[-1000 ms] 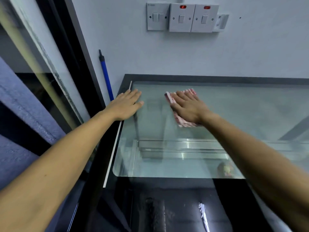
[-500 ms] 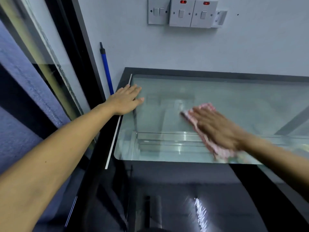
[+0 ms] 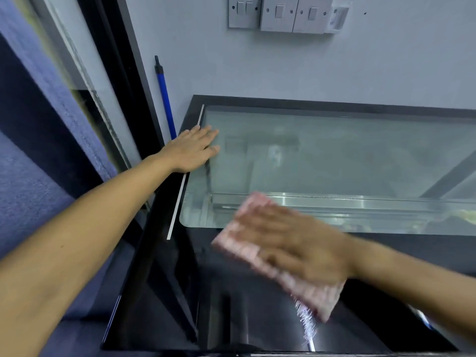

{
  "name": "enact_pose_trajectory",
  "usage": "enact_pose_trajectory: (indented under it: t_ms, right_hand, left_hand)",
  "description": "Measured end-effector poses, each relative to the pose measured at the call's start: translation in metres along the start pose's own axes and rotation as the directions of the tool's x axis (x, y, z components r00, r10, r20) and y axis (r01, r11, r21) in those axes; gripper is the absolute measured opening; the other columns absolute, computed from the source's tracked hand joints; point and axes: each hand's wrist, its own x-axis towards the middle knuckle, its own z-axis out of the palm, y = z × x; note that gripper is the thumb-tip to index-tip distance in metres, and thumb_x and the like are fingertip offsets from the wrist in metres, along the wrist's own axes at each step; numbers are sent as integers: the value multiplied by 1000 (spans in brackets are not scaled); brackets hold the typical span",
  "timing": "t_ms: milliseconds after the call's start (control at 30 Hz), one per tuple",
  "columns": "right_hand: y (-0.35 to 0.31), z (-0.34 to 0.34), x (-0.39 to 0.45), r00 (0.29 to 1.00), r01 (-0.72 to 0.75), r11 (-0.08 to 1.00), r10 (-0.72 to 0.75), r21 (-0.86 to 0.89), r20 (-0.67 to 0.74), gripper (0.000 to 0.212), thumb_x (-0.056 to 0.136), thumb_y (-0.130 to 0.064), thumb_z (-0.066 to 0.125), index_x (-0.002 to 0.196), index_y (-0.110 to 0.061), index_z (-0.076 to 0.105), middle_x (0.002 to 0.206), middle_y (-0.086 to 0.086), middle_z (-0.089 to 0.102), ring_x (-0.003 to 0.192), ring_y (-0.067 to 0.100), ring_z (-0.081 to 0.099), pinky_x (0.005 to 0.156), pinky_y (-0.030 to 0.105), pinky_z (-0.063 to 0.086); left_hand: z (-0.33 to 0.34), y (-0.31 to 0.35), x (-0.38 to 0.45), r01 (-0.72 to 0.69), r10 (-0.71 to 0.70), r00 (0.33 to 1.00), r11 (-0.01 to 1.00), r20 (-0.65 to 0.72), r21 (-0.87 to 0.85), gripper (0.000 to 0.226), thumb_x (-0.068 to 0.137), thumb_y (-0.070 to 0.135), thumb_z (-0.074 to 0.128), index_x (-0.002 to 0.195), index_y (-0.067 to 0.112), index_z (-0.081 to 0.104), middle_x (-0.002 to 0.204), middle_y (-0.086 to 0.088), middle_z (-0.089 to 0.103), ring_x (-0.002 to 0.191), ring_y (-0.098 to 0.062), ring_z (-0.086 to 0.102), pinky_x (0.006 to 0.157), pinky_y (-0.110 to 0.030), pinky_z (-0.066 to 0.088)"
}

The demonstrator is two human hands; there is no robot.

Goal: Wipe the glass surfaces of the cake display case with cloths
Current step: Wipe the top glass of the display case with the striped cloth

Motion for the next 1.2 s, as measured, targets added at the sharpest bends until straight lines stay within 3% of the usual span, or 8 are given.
enact_pose_trajectory:
  t_ms: [200, 333, 500, 667, 767, 933, 1100, 1200]
  right_hand:
    - [107, -16, 46, 806, -591, 805, 588, -51, -69, 77, 90, -62, -9, 162, -37, 2, 174, -7, 2, 159, 14, -8, 129, 38, -7]
    - [15, -5, 100, 959, -266, 955, 249, -128, -135, 74, 100, -49, 7, 161, -16, 32, 171, 8, 18, 159, 31, 11, 127, 59, 7]
    - [-76, 10, 6, 998, 53, 999, -54, -2, -44, 56, 111, -47, 29, 163, -44, 10, 173, -14, -1, 159, 10, -10, 129, 36, -10]
    - [38, -2, -23, 870, -491, 871, 490, -6, -54, 54, 96, -67, -4, 150, -65, -10, 168, -23, -12, 156, 3, -17, 128, 30, -10]
    - [53, -4, 36, 780, -618, 786, 617, 27, -102, 71, 91, -65, -4, 159, -48, -3, 173, -12, -3, 160, 15, -7, 129, 38, -7]
    - [-66, 10, 131, 933, -351, 936, 348, -17, -97, 65, 108, -51, 14, 166, -25, 3, 173, 5, -3, 160, 27, -6, 128, 47, -6]
    - [-119, 18, 59, 996, 75, 997, -75, 19, -43, 59, 109, -49, 29, 165, -36, 15, 173, -5, 7, 160, 20, -2, 129, 41, -6]
    - [-53, 8, 14, 998, -56, 998, 56, 27, 18, 57, 108, -60, 17, 162, -48, 5, 171, -16, -4, 157, 7, -14, 128, 34, -12]
  left_hand:
    - [2, 8, -26, -53, 53, 998, 998, 19, 29, 67, 109, 59, 21, 166, 32, 0, 174, 5, -9, 160, -16, -11, 129, -39, -5]
    - [2, 10, -30, -57, 55, 998, 998, 41, 35, 65, 108, 59, 21, 165, 37, 0, 174, 4, -9, 160, -17, -12, 129, -40, -6]
    - [4, 10, -36, -59, 57, 997, 997, 45, 45, 63, 106, 63, 17, 164, 43, 0, 173, 6, -10, 159, -16, -14, 129, -41, -7]
    - [3, 13, -39, -51, 50, 998, 998, 28, 35, 61, 107, 62, 14, 163, 44, 1, 174, 7, -8, 160, -16, -12, 130, -42, -6]
    - [3, 14, -39, -41, 41, 999, 999, 18, 7, 56, 109, 57, 11, 163, 44, 3, 174, 7, -6, 160, -15, -11, 130, -41, -5]
    - [-1, 14, -46, -22, 26, 999, 997, 40, -77, 55, 109, 57, 10, 163, 44, 6, 174, 8, -4, 159, -12, -11, 130, -39, -7]
    - [1, 15, -53, -27, 26, 999, 999, 39, 28, 68, 105, 66, 20, 165, 39, 1, 174, 6, -8, 160, -17, -10, 129, -41, -5]
    - [6, 14, -62, -38, 37, 999, 999, 25, 25, 71, 105, 67, 22, 166, 36, 2, 174, 6, -6, 160, -17, -9, 129, -40, -4]
